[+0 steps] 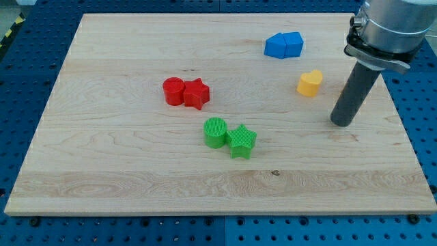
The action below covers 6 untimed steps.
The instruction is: Move the green star to the top right of the green circle
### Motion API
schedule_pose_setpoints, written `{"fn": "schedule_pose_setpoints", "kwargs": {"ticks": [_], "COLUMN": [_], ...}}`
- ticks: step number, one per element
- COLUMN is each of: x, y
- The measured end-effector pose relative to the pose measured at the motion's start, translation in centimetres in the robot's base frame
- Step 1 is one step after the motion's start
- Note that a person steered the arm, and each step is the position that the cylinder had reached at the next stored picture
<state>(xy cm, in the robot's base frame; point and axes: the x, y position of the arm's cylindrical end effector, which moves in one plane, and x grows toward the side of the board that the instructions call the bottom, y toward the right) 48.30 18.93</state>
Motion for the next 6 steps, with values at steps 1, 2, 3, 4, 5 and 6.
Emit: {"fn": "schedule_pose_setpoints", "kwargs": {"ticks": [1, 2, 3, 4, 5, 6], "x": [0.9, 1.9, 3.1, 3.2, 3.5, 4.3], "y": [-1.0, -1.6, -2.5, -2.9, -3.7, -4.4]}}
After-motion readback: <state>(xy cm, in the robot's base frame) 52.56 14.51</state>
